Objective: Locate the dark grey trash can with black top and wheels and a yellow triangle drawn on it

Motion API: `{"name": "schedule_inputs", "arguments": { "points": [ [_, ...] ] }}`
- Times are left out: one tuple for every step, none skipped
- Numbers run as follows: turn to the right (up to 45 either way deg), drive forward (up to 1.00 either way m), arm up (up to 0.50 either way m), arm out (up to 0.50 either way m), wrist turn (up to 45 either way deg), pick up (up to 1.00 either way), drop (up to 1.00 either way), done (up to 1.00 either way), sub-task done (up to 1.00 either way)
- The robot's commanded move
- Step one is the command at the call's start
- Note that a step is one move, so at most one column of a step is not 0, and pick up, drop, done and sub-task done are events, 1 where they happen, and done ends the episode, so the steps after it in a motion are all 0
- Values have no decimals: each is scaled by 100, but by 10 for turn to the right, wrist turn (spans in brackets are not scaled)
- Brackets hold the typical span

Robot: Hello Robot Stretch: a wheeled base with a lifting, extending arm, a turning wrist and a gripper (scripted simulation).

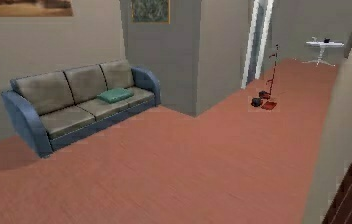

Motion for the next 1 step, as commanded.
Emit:
{"name": "schedule_inputs", "arguments": {
  "points": [
    [0,30,0,0,0,0,0,0,0]
  ]
}}
